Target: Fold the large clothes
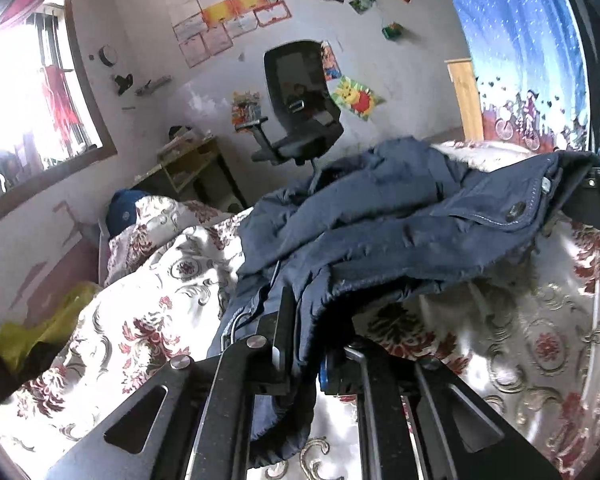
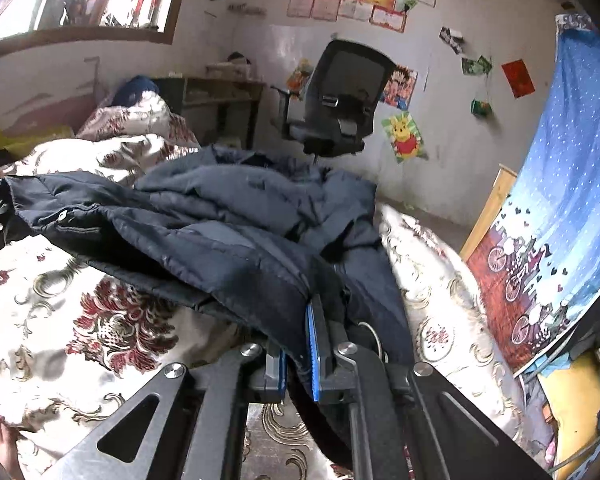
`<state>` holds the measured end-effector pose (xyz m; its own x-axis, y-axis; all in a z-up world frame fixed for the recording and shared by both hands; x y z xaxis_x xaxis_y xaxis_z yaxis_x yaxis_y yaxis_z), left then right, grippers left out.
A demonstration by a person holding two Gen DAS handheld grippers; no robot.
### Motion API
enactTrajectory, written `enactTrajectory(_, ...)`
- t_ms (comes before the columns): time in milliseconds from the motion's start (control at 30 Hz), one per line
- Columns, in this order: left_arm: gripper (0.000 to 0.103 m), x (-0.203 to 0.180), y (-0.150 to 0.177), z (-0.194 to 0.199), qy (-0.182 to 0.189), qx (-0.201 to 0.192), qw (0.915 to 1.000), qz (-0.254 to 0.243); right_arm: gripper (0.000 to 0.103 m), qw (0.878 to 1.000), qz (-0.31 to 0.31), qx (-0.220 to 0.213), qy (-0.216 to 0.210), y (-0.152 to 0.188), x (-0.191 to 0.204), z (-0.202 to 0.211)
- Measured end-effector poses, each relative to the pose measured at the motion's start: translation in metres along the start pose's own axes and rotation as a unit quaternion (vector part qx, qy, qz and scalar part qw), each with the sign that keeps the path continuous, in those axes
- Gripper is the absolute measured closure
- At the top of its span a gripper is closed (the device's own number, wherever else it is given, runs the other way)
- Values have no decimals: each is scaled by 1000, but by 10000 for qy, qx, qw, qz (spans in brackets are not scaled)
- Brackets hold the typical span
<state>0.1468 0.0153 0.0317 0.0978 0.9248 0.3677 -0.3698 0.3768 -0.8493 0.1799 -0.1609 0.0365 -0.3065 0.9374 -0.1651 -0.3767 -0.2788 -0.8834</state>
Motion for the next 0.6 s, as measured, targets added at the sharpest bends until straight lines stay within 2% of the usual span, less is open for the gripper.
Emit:
enactTrajectory(200,96,2,-8,37,230,12,9996,155,95,9996,-63,-193,-212,-5,-2,35)
enactTrajectory(333,96,3,-12,59,188,-3,9996,231,95,9988,-26,-311,-365,-8,2,55)
enactTrajectory(467,96,2,-21,67,131,18,9998,143,95,9979,-12,-430,-477,-18,3,62)
enactTrajectory(600,96,3,-26,53,92,129,9999,8,95,9973,-68,-501,-533,-25,-3,52)
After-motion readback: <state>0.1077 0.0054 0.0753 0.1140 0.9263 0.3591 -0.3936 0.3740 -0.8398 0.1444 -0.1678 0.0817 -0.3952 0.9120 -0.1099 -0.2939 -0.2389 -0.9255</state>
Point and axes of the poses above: each gripper's, at about its wrist camera, not at the fingertips, and z roughly against the way its jaws point, x to its left, y to its underside, the point moved 5 cm from there along -z, roughly the way its jaws point, and after that the axes turned 7 degrees about -x, right-handed, at the moved point
